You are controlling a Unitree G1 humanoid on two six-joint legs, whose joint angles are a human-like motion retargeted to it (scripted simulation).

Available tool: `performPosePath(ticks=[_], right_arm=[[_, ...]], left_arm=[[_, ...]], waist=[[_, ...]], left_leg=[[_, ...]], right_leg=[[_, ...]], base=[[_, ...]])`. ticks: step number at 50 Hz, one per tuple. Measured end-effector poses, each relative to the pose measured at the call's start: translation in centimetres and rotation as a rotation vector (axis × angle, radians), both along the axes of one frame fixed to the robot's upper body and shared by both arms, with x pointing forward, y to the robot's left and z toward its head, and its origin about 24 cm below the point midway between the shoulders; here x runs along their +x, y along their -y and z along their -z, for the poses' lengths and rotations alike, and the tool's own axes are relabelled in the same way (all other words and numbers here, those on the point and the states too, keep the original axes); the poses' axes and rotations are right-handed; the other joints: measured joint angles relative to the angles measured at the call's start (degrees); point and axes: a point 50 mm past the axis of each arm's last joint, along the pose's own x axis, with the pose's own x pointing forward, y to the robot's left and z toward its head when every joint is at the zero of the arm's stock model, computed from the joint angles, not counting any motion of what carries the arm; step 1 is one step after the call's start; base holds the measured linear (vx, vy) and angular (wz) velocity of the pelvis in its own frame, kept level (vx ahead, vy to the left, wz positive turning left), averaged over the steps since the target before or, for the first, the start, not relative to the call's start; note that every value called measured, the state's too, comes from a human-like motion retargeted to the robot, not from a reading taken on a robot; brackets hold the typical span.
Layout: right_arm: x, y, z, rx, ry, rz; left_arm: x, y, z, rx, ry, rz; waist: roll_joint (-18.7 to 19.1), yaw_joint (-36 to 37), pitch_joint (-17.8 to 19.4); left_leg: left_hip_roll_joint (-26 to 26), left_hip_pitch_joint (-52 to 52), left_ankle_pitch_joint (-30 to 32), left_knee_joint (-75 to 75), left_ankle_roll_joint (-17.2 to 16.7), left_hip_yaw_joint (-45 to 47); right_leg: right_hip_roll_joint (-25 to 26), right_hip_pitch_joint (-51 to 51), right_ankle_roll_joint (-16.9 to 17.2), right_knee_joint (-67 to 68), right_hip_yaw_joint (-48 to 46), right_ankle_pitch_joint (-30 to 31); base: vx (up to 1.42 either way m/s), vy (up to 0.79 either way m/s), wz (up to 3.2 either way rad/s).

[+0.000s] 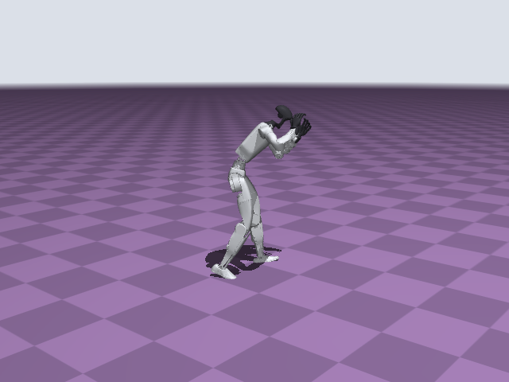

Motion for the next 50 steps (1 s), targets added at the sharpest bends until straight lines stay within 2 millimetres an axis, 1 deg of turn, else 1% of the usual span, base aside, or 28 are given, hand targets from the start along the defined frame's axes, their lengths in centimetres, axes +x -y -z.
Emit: performPosePath(ticks=[2, 3, 5, 7, 8, 9, 11, 13, 15, 18, 20, 21, 22, 23, 25, 27, 28, 30, 31, 33, 35, 37, 39, 41, 43, 45, 47, 50], right_arm=[[0.4, 0.1, 0.2, 0.011, -0.031, 0.034], [0.4, 0.2, 0.3, 0.003, -0.034, 0.034], [0.6, 0.2, 0.8, 0.003, -0.047, 0.058], [0.7, 0.0, 0.1, -0.002, -0.049, 0.098], [0.6, 0.2, 0.1, 0.018, -0.035, 0.098], [0.5, 0.4, 0.1, 0.027, -0.025, 0.1], [0.5, 0.3, 0.0, 0.018, -0.02, 0.12], [0.4, 0.2, -0.3, 0.015, -0.011, 0.133], [0.6, 0.2, -0.3, 0.013, -0.025, 0.122], [0.8, 0.2, -0.2, -0.006, -0.045, 0.122], [0.7, 0.2, -0.1, -0.015, -0.057, 0.109], [0.7, 0.2, -0.2, -0.021, -0.061, 0.107], [0.6, 0.2, -0.2, -0.024, -0.064, 0.108], [0.5, 0.2, -0.4, -0.022, -0.065, 0.114], [0.1, 0.1, -0.7, -0.031, -0.054, 0.114], [-0.3, 0.0, -1.0, -0.04, -0.029, 0.086], [-0.4, 0.0, -1.1, -0.041, -0.022, 0.077], [-0.4, -0.1, -1.2, -0.04, -0.021, 0.063], [-0.4, -0.1, -1.2, -0.039, -0.023, 0.059], [-0.3, -0.2, -1.2, -0.036, -0.029, 0.051], [-0.1, -0.3, -1.1, -0.03, -0.035, 0.043], [0.2, -0.3, -0.8, -0.019, -0.042, 0.023], [0.4, -0.4, -0.5, -0.007, -0.051, -0.007], [0.5, -0.3, -0.3, 0.002, -0.059, -0.03], [0.6, -0.2, -0.3, 0.012, -0.061, -0.027], [0.6, -0.2, -0.3, 0.016, -0.06, -0.012], [0.5, -0.2, -0.3, 0.027, -0.05, 0.001], [0.4, -0.2, -0.2, 0.035, -0.029, 0.011]], left_arm=[[0.0, 0.5, 0.4, 0.029, -0.018, 0.021], [-0.1, 0.2, 0.2, 0.025, 0.004, -0.015], [0.1, 0.6, 0.7, 0.031, 0.019, -0.034], [-0.3, 1.8, 0.3, 0.076, 0.064, -0.011], [0.1, 1.7, 0.4, 0.068, 0.047, -0.024], [0.2, 1.7, 0.5, 0.07, 0.042, -0.029], [-0.1, 2.5, 0.5, 0.107, 0.069, -0.015], [-0.5, 3.2, 0.3, 0.132, 0.098, 0.011], [0.0, 3.6, 0.3, 0.134, 0.095, -0.005], [0.1, 3.8, 0.4, 0.141, 0.099, 0.0], [0.5, 3.4, 0.6, 0.137, 0.081, -0.022], [0.5, 3.4, 0.6, 0.142, 0.077, -0.027], [0.5, 3.3, 0.7, 0.146, 0.071, -0.026], [0.5, 3.4, 0.7, 0.152, 0.062, -0.014], [0.3, 3.3, 0.4, 0.157, 0.052, -0.004], [0.1, 2.9, 0.1, 0.15, 0.054, -0.012], [0.0, 2.9, 0.0, 0.144, 0.055, -0.01], [-0.2, 2.8, -0.1, 0.139, 0.059, -0.006], [-0.2, 2.7, -0.1, 0.145, 0.063, -0.008], [-0.3, 2.7, -0.1, 0.159, 0.069, -0.014], [-0.3, 2.5, -0.1, 0.165, 0.065, -0.014], [-0.2, 2.3, 0.0, 0.15, 0.046, -0.006], [0.0, 2.1, 0.2, 0.131, 0.019, 0.003], [0.2, 2.1, 0.4, 0.122, 0.001, 0.013], [0.2, 2.2, 0.5, 0.119, -0.007, 0.031], [0.1, 2.3, 0.5, 0.122, -0.002, 0.038], [0.1, 2.2, 0.4, 0.114, -0.005, 0.054], [0.2, 2.1, 0.6, 0.111, 0.008, 0.033]], waist=[[0.6, -0.1, 0.0], [0.8, -0.5, 0.0], [2.6, -1.9, 0.0], [4.2, -2.9, 0.0], [5.4, -3.9, 0.0], [6.4, -4.7, 0.0], [7.6, -5.7, 0.0], [8.1, -7.1, 0.0], [8.5, -10.4, 0.0], [6.6, -15.0, 0.0], [5.3, -15.4, 0.0], [4.8, -15.3, 0.0], [4.3, -15.2, 0.0], [4.1, -15.1, 0.0], [3.7, -15.8, 0.0], [4.3, -14.6, 0.0], [4.2, -14.0, 0.0], [3.2, -12.4, 0.0], [2.6, -11.3, 0.0], [1.5, -8.6, 0.0], [0.8, -5.5, 0.0], [0.7, -2.2, 0.0], [1.0, 1.2, 0.0], [1.6, 3.7, 0.0], [1.9, 4.6, 0.0], [1.8, 3.8, 0.0], [1.9, 2.1, 0.0], [4.4, -1.1, 0.0]], left_leg=[[-1.7, 0.8, -0.2, 2.9, 2.2, -0.6], [-3.0, 0.8, -1.3, 5.2, 3.3, -0.7], [-2.8, -2.0, -7.6, 17.5, 2.1, -0.9], [-4.5, -3.4, -9.4, 18.9, 2.1, -2.2], [-5.3, -2.5, -10.7, 20.4, 2.7, -3.1], [-6.1, -1.6, -11.7, 21.1, 2.9, -3.5], [-7.9, -0.2, -12.7, 20.4, 2.8, -3.3], [-10.3, 1.6, -13.4, 18.8, 2.1, -2.8], [-13.5, 5.9, -14.2, 16.8, 1.5, -3.6], [-19.2, 13.2, -16.0, 14.4, 0.2, -4.7], [-18.7, 15.8, -18.5, 18.5, -1.3, -3.8], [-18.5, 15.9, -18.9, 22.5, -1.5, -2.9], [-18.6, 15.8, -18.2, 26.4, -1.6, -2.1], [-19.4, 15.4, -15.6, 30.1, -1.2, -1.4], [-20.2, 12.2, -5.5, 39.4, -1.6, 0.7], [-15.6, 5.4, 1.7, 51.9, -3.2, 2.2], [-13.7, 2.5, 2.4, 56.3, -2.6, 2.6], [-10.3, -2.2, -0.6, 60.4, 0.0, 3.0], [-9.3, -3.9, -2.3, 58.9, 0.7, 2.4], [-7.5, -6.3, -4.8, 52.3, 0.8, 0.5], [-5.6, -6.1, -5.9, 40.1, 0.5, -1.6], [-3.2, -3.0, -4.6, 22.8, 0.5, -3.3], [-1.6, 1.8, -0.8, 5.8, -0.6, -7.3], [-0.9, 5.2, 3.1, -3.3, -2.2, -13.2], [-1.5, 6.6, 5.0, -3.7, -2.0, -15.4], [-3.2, 5.0, 1.8, 3.6, -0.9, -14.0], [-5.3, 3.2, -2.4, 10.6, -0.5, -12.9], [-6.5, 1.8, -8.6, 20.8, -1.6, -11.5]], right_leg=[[-3.5, -3.4, -3.5, 10.4, -0.5, 3.8], [-5.9, -6.1, -4.6, 16.6, -0.5, 7.3], [-7.2, -10.4, -4.1, 27.0, 0.9, 12.9], [-1.9, -18.4, -0.3, 31.5, 7.1, 13.3], [1.0, -19.7, 0.6, 31.9, 9.5, 11.5], [2.2, -21.2, 0.5, 30.9, 10.2, 10.1], [1.7, -24.8, -0.8, 25.5, 8.4, 8.4], [0.4, -26.6, -1.2, 15.3, 5.2, 7.7], [-0.4, -23.4, 0.0, 0.3, 1.1, 8.2], [-1.6, -18.2, 5.4, -20.2, -6.7, 9.6], [2.5, -15.9, 6.0, -27.4, -9.4, 10.7], [3.6, -14.7, 6.0, -28.4, -8.5, 12.2], [4.0, -13.2, 6.0, -29.3, -7.4, 13.8], [2.9, -11.3, 6.0, -30.0, -6.0, 15.4], [-1.5, -9.6, 3.9, -26.3, -4.2, 14.2], [-1.8, -12.1, 1.7, -16.3, -2.8, 9.3], [-1.9, -12.8, 2.7, -12.0, -1.8, 7.5], [-1.9, -12.5, 4.9, -7.1, 0.2, 5.1], [-1.4, -11.6, 4.9, -6.7, 1.2, 4.1], [0.1, -9.8, 4.0, -6.4, 3.1, 2.3], [1.9, -7.7, 3.3, -6.6, 4.7, 0.9], [4.0, -5.3, 3.2, -6.6, 6.3, -0.5], [6.1, -2.7, 2.7, -5.8, 8.0, -2.5], [7.1, -1.3, 0.7, -2.5, 8.8, -4.6], [6.0, -3.3, -2.9, 5.6, 7.8, -5.3], [2.3, -8.4, -6.6, 18.2, 5.8, -2.5], [-1.3, -14.2, -7.2, 29.3, 4.6, 2.3], [-0.7, -19.3, -4.5, 35.6, 5.1, 1.9]], base=[[0.74, 0.41, 0.54], [0.76, 0.42, 0.81], [0.78, 0.39, 1.01], [0.7, 0.32, 1.04], [0.72, 0.3, 1.03], [0.73, 0.29, 0.94], [0.68, 0.28, 0.71], [0.71, 0.24, 0.77], [0.8, 0.18, 1.25], [0.85, 0.02, 1.1], [0.81, -0.34, 0.01], [0.82, -0.26, -0.23], [0.89, 0.05, -0.07], [0.92, 0.26, 0.07], [0.91, 0.35, 0.09], [0.85, 0.1, -0.5], [0.83, 0.02, -0.66], [0.81, 0.0, -0.73], [0.77, -0.01, -0.92], [0.75, 0.01, -1.16], [0.75, 0.07, -1.32], [0.79, 0.16, -1.49], [0.81, 0.26, -1.6], [0.78, 0.35, -1.22], [0.71, 0.4, -0.48], [0.67, 0.41, 0.18], [0.68, 0.4, 0.5], [0.7, 0.35, 0.39]])
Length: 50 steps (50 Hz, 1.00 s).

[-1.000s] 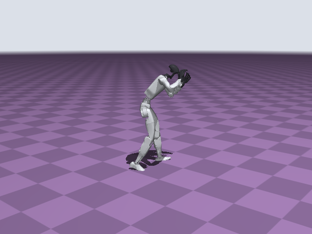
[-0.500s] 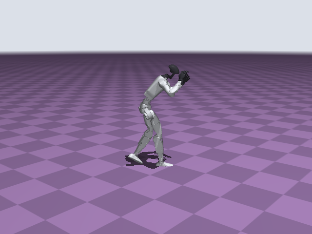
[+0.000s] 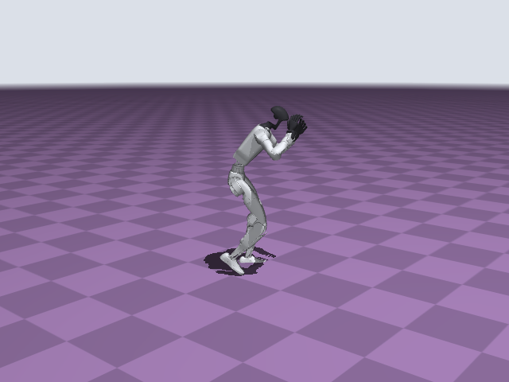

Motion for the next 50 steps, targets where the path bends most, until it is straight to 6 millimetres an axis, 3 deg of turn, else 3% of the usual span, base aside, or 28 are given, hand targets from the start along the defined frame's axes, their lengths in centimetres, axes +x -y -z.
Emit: performPosePath(ticks=[5, 10, 13, 16, 19, 23, 25, 27, 30, 33, 35, 37, 38, 40, 43, 45, 47, 50], right_arm=[[-0.2, 0.2, -0.2, 0.018, 0.031, -0.002], [0.2, 0.5, 0.5, -0.01, -0.039, -0.063], [0.6, 0.6, 0.4, 0.001, -0.08, -0.049], [0.2, 0.6, 0.3, -0.008, -0.07, -0.061], [-0.3, 0.7, 0.0, -0.002, -0.037, -0.083], [-0.5, 0.8, 0.1, -0.006, -0.018, -0.095], [-0.2, 0.6, 0.3, -0.009, -0.031, -0.092], [0.2, 0.3, 0.3, -0.005, -0.044, -0.074], [0.5, -0.2, 0.4, -0.015, -0.056, -0.087], [0.7, -0.5, 0.6, -0.031, -0.074, -0.116], [0.7, -0.5, 0.7, -0.038, -0.09, -0.14], [0.8, -0.4, 0.7, -0.028, -0.106, -0.165], [0.8, -0.3, 0.7, -0.02, -0.113, -0.176], [0.7, -0.2, 1.0, -0.028, -0.134, -0.202], [0.9, -0.4, 1.0, -0.008, -0.149, -0.208], [1.0, -0.9, 0.7, -0.016, -0.143, -0.165], [0.8, -1.0, 0.6, -0.032, -0.129, -0.158], [0.6, -0.8, 0.9, -0.035, -0.135, -0.218]], left_arm=[[-0.4, 0.3, 0.0, 0.015, 0.035, -0.009], [-0.3, -0.1, 0.4, 0.04, 0.048, -0.052], [-0.2, 0.0, 0.4, 0.032, 0.015, -0.032], [-0.2, -0.4, 0.3, 0.054, 0.017, -0.065], [-0.4, -1.1, 0.1, 0.051, 0.007, -0.083], [-0.4, -1.5, 0.0, 0.076, 0.018, -0.122], [-0.2, -1.6, 0.4, 0.115, 0.007, -0.136], [-0.2, -1.3, 0.5, 0.15, -0.018, -0.112], [-0.1, -1.5, 0.6, 0.184, -0.035, -0.133], [0.1, -1.6, 0.9, 0.223, -0.046, -0.153], [0.2, -1.5, 1.2, 0.239, -0.051, -0.153], [0.2, -1.4, 1.1, 0.226, -0.069, -0.131], [0.2, -1.2, 1.1, 0.216, -0.078, -0.118], [0.0, -1.2, 1.0, 0.223, -0.043, -0.141], [-0.2, -1.2, 0.9, 0.207, -0.04, -0.117], [-0.5, -0.8, 0.8, 0.205, -0.017, -0.107], [-0.7, -0.7, 0.7, 0.217, 0.02, -0.137], [-0.6, -1.3, 0.8, 0.241, 0.032, -0.193]], waist=[[2.3, -3.2, 0.0], [0.7, -9.5, 0.0], [-1.6, -9.4, 0.0], [-1.3, -11.2, 0.0], [-1.9, -10.3, 0.0], [-3.6, -5.6, 0.0], [-4.0, -1.8, 0.0], [-5.0, 2.0, 0.0], [-4.8, 7.1, 0.0], [-2.2, 11.3, 0.0], [-0.6, 12.9, 0.0], [0.2, 13.5, 0.0], [0.1, 13.5, 0.0], [0.1, 11.7, 0.0], [-1.0, 11.2, 0.0], [-1.4, 10.3, 0.0], [-0.7, 8.0, 0.0], [-0.4, 3.9, 0.0]], left_leg=[[-2.7, 4.4, -4.0, 1.9, 1.8, 5.7], [-9.6, 16.8, -6.5, -2.6, 0.6, 8.7], [-13.1, 21.9, -4.9, -4.7, 1.7, 9.8], [-12.9, 17.5, 2.2, 9.5, -0.4, 9.0], [-11.2, 8.4, 9.7, 25.6, -3.4, 6.9], [-3.4, 0.6, 3.9, 32.7, -0.3, 9.5], [-1.3, -1.8, 2.1, 28.3, 0.7, 7.8], [-3.0, -2.8, 3.5, 16.1, 3.5, 3.8], [-1.2, 0.3, 7.2, -6.6, 2.7, 2.3], [1.7, 5.7, 11.4, -27.1, -1.4, 1.8], [2.0, 8.3, 15.0, -33.5, -3.6, -2.9], [1.5, 9.2, 17.3, -32.5, -2.3, -6.8], [1.0, 8.9, 17.1, -30.3, -0.3, -7.0], [0.6, 3.1, 9.5, -14.0, 0.2, -5.9], [1.7, 1.4, 3.5, -4.3, 2.1, -3.3], [2.0, 2.6, 1.4, -5.1, 4.2, -1.2], [2.4, 3.2, -0.3, -4.1, 3.0, 0.0], [2.1, 7.3, -1.8, -4.5, 1.8, 1.8]], right_leg=[[-0.9, -3.4, 1.1, -17.3, -5.1, -0.8], [-2.5, 8.2, 9.2, -52.5, -20.3, 3.9], [0.0, 12.6, 10.6, -63.3, -18.1, 10.1], [-2.2, 14.4, 6.4, -58.8, -15.7, 8.6], [-2.4, 11.7, 6.8, -48.6, -11.4, 5.3], [0.7, 13.0, 6.7, -44.3, -5.4, 0.7], [3.6, 14.2, 7.2, -44.3, -2.1, 0.4], [5.3, 14.2, 8.6, -44.3, 1.3, 0.7], [8.7, 15.9, 8.6, -42.6, 4.7, -1.4], [13.0, 18.9, 7.9, -39.3, 6.7, -4.2], [15.1, 20.5, 7.1, -36.4, 7.7, -5.7], [15.8, 19.9, 5.9, -31.1, 7.3, -5.4], [15.3, 18.3, 5.3, -26.8, 6.7, -4.2], [13.2, 13.8, 5.1, -15.9, 3.0, 1.4], [7.1, 5.3, 5.5, -2.2, -3.1, 10.5], [3.3, -0.1, 3.6, 0.6, -6.4, 8.7], [2.1, -2.9, 3.2, -3.5, -8.4, 4.8], [1.0, -2.2, 5.8, -19.0, -10.8, 2.7]], base=[[0.67, 0.28, -0.22], [0.74, 0.13, -0.16], [0.71, -0.04, -0.73], [0.75, 0.11, -0.49], [0.69, 0.0, -1.25], [0.68, -0.04, -1.71], [0.61, -0.01, -2.16], [0.55, 0.04, -1.96], [0.64, 0.11, -1.91], [0.7, 0.19, -1.68], [0.68, 0.24, -1.2], [0.62, 0.22, -0.79], [0.6, 0.22, -0.46], [0.61, 0.21, -0.23], [0.62, 0.17, -0.71], [0.59, 0.15, -0.59], [0.57, 0.12, -0.16], [0.61, 0.05, -0.09]])
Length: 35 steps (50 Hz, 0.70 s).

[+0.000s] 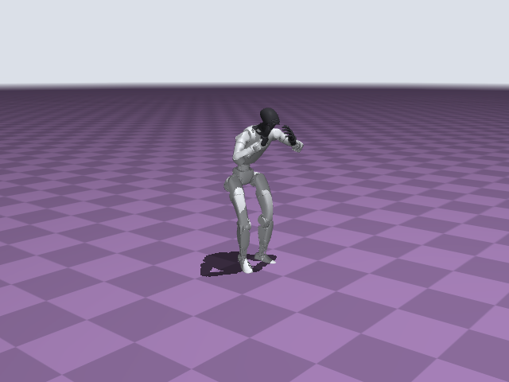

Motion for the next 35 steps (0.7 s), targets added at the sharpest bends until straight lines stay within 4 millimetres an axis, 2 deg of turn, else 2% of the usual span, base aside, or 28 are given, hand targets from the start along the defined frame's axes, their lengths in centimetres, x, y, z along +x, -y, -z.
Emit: performPosePath(ticks=[3, 5, 7, 8, 10, 12, 15, 17, 18, 20, 23, 26, 28, 30, 32, 35], right_arm=[[0.1, 0.1, 0.2, -0.031, -0.01, 0.011], [0.1, 0.1, 0.3, -0.03, -0.021, -0.005], [0.1, 0.2, 0.3, -0.03, -0.03, -0.018], [0.2, 0.2, 0.4, -0.029, -0.036, -0.026], [0.2, -0.1, 0.2, -0.03, -0.034, -0.038], [0.4, -0.3, 0.3, -0.022, -0.051, -0.062], [0.9, -0.8, 0.9, -0.01, -0.093, -0.099], [1.2, -2.6, -0.1, -0.039, -0.065, -0.036], [1.1, -2.9, -0.2, -0.041, -0.065, -0.055], [1.1, -3.2, -0.1, -0.04, -0.056, -0.079], [1.0, -3.6, -0.2, -0.035, -0.032, -0.068], [1.2, -3.9, -0.1, -0.031, -0.028, -0.061], [1.3, -3.9, 0.2, -0.037, -0.038, -0.057], [1.4, -3.9, 0.4, -0.044, -0.05, -0.062], [1.4, -3.8, 0.5, -0.043, -0.058, -0.075], [1.4, -3.6, 0.3, -0.048, -0.061, -0.07]], left_arm=[[-0.2, -0.2, 0.2, 0.014, 0.022, -0.018], [-0.2, -0.5, 0.1, 0.015, 0.04, -0.043], [-0.3, -0.8, 0.1, 0.006, 0.047, -0.061], [-0.3, -1.0, 0.1, -0.002, 0.041, -0.066], [-0.3, -1.3, 0.0, -0.018, 0.04, -0.082], [-0.2, -1.6, 0.1, -0.031, 0.022, -0.094], [-0.2, -2.2, 0.4, -0.02, 0.002, -0.117], [-0.5, -1.8, 0.2, -0.003, 0.028, -0.099], [-0.6, -1.9, 0.0, 0.0, 0.035, -0.107], [-0.5, -2.4, -0.2, 0.01, 0.055, -0.152], [-0.5, -2.6, -0.1, 0.029, 0.064, -0.171], [-0.4, -2.8, 0.3, 0.039, 0.052, -0.168], [-0.4, -2.9, 0.5, 0.044, 0.052, -0.16], [-0.5, -2.9, 0.7, 0.04, 0.056, -0.158], [-0.6, -2.9, 0.7, 0.031, 0.06, -0.166], [-0.7, -2.9, 0.6, 0.028, 0.069, -0.182]], waist=[[-0.5, -2.7, 0.0], [-1.7, -3.1, 0.0], [-2.6, -2.7, 0.0], [-3.0, -2.9, 0.0], [-3.4, -1.5, 0.0], [-4.9, 0.3, 0.0], [-8.8, 3.0, 0.0], [-12.2, 4.0, 0.0], [-13.4, 4.9, 0.0], [-14.8, 7.6, 0.0], [-15.7, 12.5, 0.0], [-14.4, 17.2, 0.0], [-13.0, 19.1, 0.0], [-11.3, 20.0, 0.0], [-9.7, 20.2, 0.0], [-8.6, 20.6, 0.0]], left_leg=[[-2.1, 4.5, -0.6, -1.3, -0.6, 2.6], [-2.3, 5.9, -1.6, 1.7, -1.2, 4.4], [-2.0, 4.4, -0.9, 10.1, -1.2, 5.6], [-2.4, 3.3, 1.5, 14.8, -1.1, 5.4], [-1.5, -2.3, 8.9, 26.2, -3.2, 3.5], [-3.3, -7.5, 13.7, 34.7, -5.5, 0.1], [-5.5, -13.5, 11.7, 41.4, -5.4, -4.4], [-6.4, -20.5, 12.0, 38.3, -0.4, -7.0], [-6.6, -22.1, 11.8, 35.5, 1.2, -8.1], [-5.1, -23.2, 10.8, 29.2, -0.1, -9.2], [-1.9, -21.0, 10.3, 10.2, -0.2, -7.4], [1.0, -16.6, 10.8, -8.2, -3.7, -1.9], [-0.1, -13.4, 9.6, -16.0, -5.3, 0.8], [-2.3, -10.4, 10.0, -19.8, -5.5, -1.0], [-2.0, -8.7, 12.3, -19.2, -4.8, -5.8], [3.0, -11.2, 11.1, -8.3, -5.0, -8.0]], right_leg=[[-2.3, 4.4, 3.4, -23.2, -5.3, -0.8], [-1.6, 7.8, 4.8, -36.4, -9.1, 1.5], [-1.4, 10.6, 4.7, -41.1, -11.3, 5.2], [-2.6, 12.0, 4.3, -40.6, -11.5, 5.3], [-1.8, 11.6, 0.9, -37.4, -9.2, 3.5], [-1.5, 9.9, 0.3, -31.1, -5.1, 1.1], [0.3, 9.7, 2.5, -24.1, 0.0, -1.6], [2.5, 7.9, 2.2, -25.4, 2.4, -1.0], [3.5, 8.5, 2.2, -25.4, 3.3, -1.3], [6.3, 11.8, 3.0, -25.5, 4.6, -2.6], [11.2, 17.1, 4.1, -28.0, 7.3, -3.4], [16.3, 24.1, 4.0, -30.6, 10.5, -4.3], [18.3, 28.2, 4.1, -30.9, 11.5, -4.6], [19.8, 30.9, 4.2, -29.3, 11.2, -3.7], [22.0, 31.1, 4.5, -24.8, 10.6, -0.2], [24.3, 23.9, 4.8, -9.5, 7.7, 9.0]], base=[[0.65, -0.05, -0.11], [0.67, -0.23, -0.5], [0.7, -0.19, -0.67], [0.73, -0.11, -0.71], [0.68, -0.14, -1.19], [0.66, -0.12, -1.62], [0.67, -0.21, -1.68], [0.55, -0.28, -1.46], [0.62, -0.21, -1.55], [0.71, -0.14, -1.77], [0.74, -0.09, -1.75], [0.81, 0.0, -1.48], [0.83, 0.13, -0.83], [0.81, 0.12, -0.45], [0.76, -0.03, -0.29], [0.69, -0.28, -0.4]])
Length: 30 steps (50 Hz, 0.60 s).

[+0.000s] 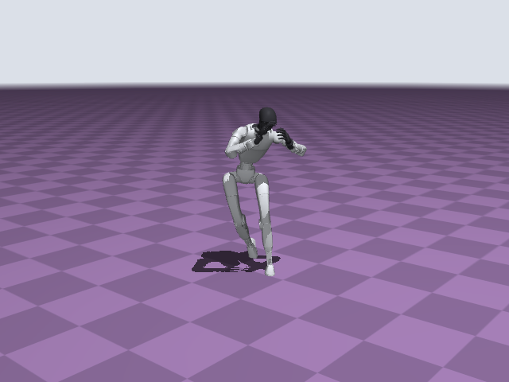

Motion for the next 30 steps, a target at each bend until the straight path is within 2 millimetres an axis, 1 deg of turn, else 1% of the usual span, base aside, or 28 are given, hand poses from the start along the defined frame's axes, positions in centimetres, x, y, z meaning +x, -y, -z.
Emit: performPosePath(ticks=[2, 3, 5, 6, 7, 9, 10, 11, 12, 13, 15, 16, 17, 18, 19, 20, 22, 23, 24, 25, 27, 28, 30], right_arm=[[-0.2, 0.0, -0.4, -0.012, 0.024, 0.04], [-0.3, 0.0, -0.7, -0.011, 0.045, 0.063], [-0.2, 0.5, -1.3, 0.018, 0.124, 0.19], [-0.4, 0.4, -1.2, 0.005, 0.115, 0.161], [-0.5, 0.4, -1.1, -0.005, 0.112, 0.144], [-0.6, 0.5, -1.2, -0.008, 0.13, 0.161], [-0.7, 0.6, -1.2, -0.014, 0.135, 0.168], [-0.4, 0.8, -1.5, 0.001, 0.168, 0.239], [-0.2, 0.8, -1.5, -0.001, 0.176, 0.266], [-0.2, 0.4, -1.1, -0.034, 0.134, 0.206], [-0.1, 0.2, -0.9, -0.056, 0.099, 0.174], [0.1, -0.1, -0.9, -0.08, 0.079, 0.178], [0.4, -0.2, -1.0, -0.085, 0.081, 0.219], [0.9, 0.0, -1.7, -0.051, 0.132, 0.335], [0.7, 0.0, -2.0, -0.009, 0.166, 0.332], [0.2, -0.2, -2.2, 0.036, 0.191, 0.269], [0.0, -0.5, -2.7, 0.07, 0.209, 0.236], [-0.2, -0.7, -2.7, 0.075, 0.199, 0.183], [-0.3, -0.9, -2.8, 0.083, 0.194, 0.16], [-0.3, -1.1, -2.9, 0.094, 0.192, 0.151], [-0.4, -1.5, -2.9, 0.093, 0.188, 0.127], [-0.4, -1.6, -3.1, 0.102, 0.199, 0.146], [-0.6, -1.7, -3.0, 0.099, 0.206, 0.121]], left_arm=[[-0.3, 0.2, -0.2, 0.006, 0.021, 0.012], [-0.5, 0.4, -0.3, 0.008, 0.034, 0.025], [-0.8, 0.6, -0.5, 0.005, 0.056, 0.049], [-0.8, 0.7, -0.5, 0.0, 0.057, 0.059], [-0.9, 0.8, -0.5, -0.004, 0.061, 0.068], [-1.0, 0.9, -0.5, -0.006, 0.076, 0.077], [-1.1, 1.0, -0.5, -0.007, 0.084, 0.08], [-1.0, 1.0, -0.5, -0.005, 0.099, 0.071], [-1.0, 1.1, -0.5, -0.006, 0.108, 0.067], [-0.9, 1.1, -0.5, -0.011, 0.107, 0.073], [-0.8, 1.1, -0.4, -0.011, 0.115, 0.064], [-0.6, 1.1, -0.5, -0.009, 0.12, 0.05], [-0.5, 1.0, -0.5, -0.008, 0.128, 0.034], [-0.5, 0.9, -0.6, -0.005, 0.14, 0.013], [-0.5, 0.7, -0.7, -0.024, 0.145, 0.006], [-0.7, 0.4, -0.9, -0.053, 0.146, 0.005], [-0.7, -0.2, -0.9, -0.093, 0.141, -0.019], [-0.8, -0.5, -0.9, -0.119, 0.136, -0.028], [-0.8, -0.7, -0.9, -0.134, 0.134, -0.039], [-0.8, -0.9, -0.8, -0.143, 0.134, -0.053], [-1.0, -1.1, -0.6, -0.141, 0.14, -0.058], [-1.1, -1.2, -0.6, -0.141, 0.143, -0.064], [-1.3, -1.3, -0.5, -0.14, 0.152, -0.06]], waist=[[-0.3, 0.4, 0.0], [-0.1, 0.0, 0.0], [0.4, -2.7, 0.0], [0.8, -4.2, 0.0], [1.1, -5.7, 0.0], [1.5, -8.5, 0.0], [1.5, -10.1, 0.0], [1.3, -12.0, 0.0], [1.1, -13.9, 0.0], [0.8, -15.9, 0.0], [0.3, -18.2, 0.0], [0.2, -18.7, 0.0], [0.0, -19.0, 0.0], [-0.4, -19.0, 0.0], [-0.8, -19.0, 0.0], [-1.2, -19.1, 0.0], [-2.2, -17.6, 0.0], [-2.7, -16.5, 0.0], [-3.4, -15.2, 0.0], [-4.1, -14.0, 0.0], [-5.5, -11.9, 0.0], [-6.1, -10.9, 0.0], [-6.4, -8.9, 0.0]], left_leg=[[1.3, -3.1, -3.5, 8.1, -0.4, 0.0], [1.3, -3.9, -5.2, 10.4, -0.4, -0.3], [-2.0, -3.4, -7.6, 11.7, 1.8, -0.1], [-2.6, -3.0, -8.0, 11.6, 2.7, -0.5], [-3.2, -2.6, -8.4, 11.5, 3.4, -0.8], [-4.3, -1.7, -9.1, 11.1, 4.5, -1.3], [-5.1, -1.1, -9.5, 10.9, 4.8, -1.5], [-6.1, 0.0, -10.0, 10.4, 4.7, -1.8], [-7.3, 1.1, -10.5, 10.0, 4.5, -2.2], [-8.6, 2.4, -11.1, 9.6, 4.0, -2.5], [-8.3, 3.6, -13.3, 11.6, 1.9, -3.2], [-7.7, 3.6, -14.6, 14.4, 1.6, -3.4], [-7.4, 3.4, -15.5, 17.7, 1.7, -3.3], [-7.6, 2.7, -15.7, 22.1, 2.4, -2.8], [-8.0, 1.3, -14.2, 27.2, 3.1, -2.2], [-8.4, -0.5, -11.8, 32.8, 3.6, -1.6], [-8.0, -5.1, -4.0, 43.6, 2.6, -1.3], [-7.6, -7.5, -1.2, 47.9, 2.3, -1.5], [-7.2, -9.3, -0.9, 50.6, 2.3, -1.7], [-6.7, -10.7, -1.9, 52.6, 2.6, -1.7], [-5.8, -12.8, -4.6, 50.9, 3.2, -1.8], [-5.2, -13.4, -5.3, 48.1, 3.4, -1.6], [-4.1, -13.3, -5.7, 39.4, 3.6, -0.6]], right_leg=[[-3.8, -9.1, 0.0, 13.5, -3.6, 4.0], [-6.8, -13.0, 0.0, 18.1, -4.6, 3.4], [-15.8, -19.0, -1.4, 24.0, -6.2, -1.9], [-18.9, -21.2, -3.4, 23.2, -7.7, -3.8], [-21.4, -23.2, -4.9, 21.3, -8.8, -5.2], [-23.5, -26.1, -5.0, 12.3, -9.2, -5.6], [-24.4, -27.0, -4.4, 6.3, -9.4, -5.3], [-25.7, -26.5, -3.6, -1.4, -10.6, -4.8], [-26.9, -25.8, -2.5, -9.2, -11.7, -4.5], [-28.1, -24.7, -0.9, -17.3, -12.7, -4.4], [-26.7, -23.2, 0.0, -30.7, -12.2, -4.3], [-25.9, -22.5, 0.0, -33.3, -10.9, -3.4], [-25.6, -21.6, 0.0, -35.1, -10.1, -2.1], [-26.3, -20.6, 0.0, -34.9, -10.1, -0.2], [-27.2, -19.9, 0.0, -33.4, -10.5, 1.0], [-28.4, -19.4, 0.0, -31.4, -11.1, 2.0], [-28.0, -19.2, -0.3, -26.1, -10.3, 0.1], [-27.0, -19.3, -0.4, -23.3, -9.5, -1.6], [-25.9, -19.0, -0.3, -20.9, -8.7, -3.1], [-24.8, -18.7, -0.2, -18.5, -8.0, -4.5], [-22.6, -16.9, -0.1, -15.7, -7.8, -6.8], [-21.5, -15.7, 0.0, -15.1, -7.9, -7.8], [-19.5, -12.4, -0.8, -14.7, -8.6, -9.6]], base=[[0.69, -0.06, -0.51], [0.77, 0.31, -0.01], [0.79, 0.45, 0.71], [0.72, 0.24, 0.91], [0.66, 0.04, 0.76], [0.66, -0.03, 0.8], [0.68, -0.09, 1.03], [0.7, -0.13, 1.2], [0.74, -0.18, 1.4], [0.74, -0.31, 1.29], [0.71, -0.53, 0.85], [0.72, -0.57, 0.41], [0.76, -0.42, 0.21], [0.79, -0.29, 0.08], [0.81, -0.18, -0.04], [0.81, -0.2, -0.31], [0.79, -0.27, -0.79], [0.77, -0.33, -1.14], [0.77, -0.34, -1.24], [0.76, -0.34, -1.12], [0.76, -0.32, -0.87], [0.77, -0.27, -0.61], [0.77, -0.21, -0.41]])
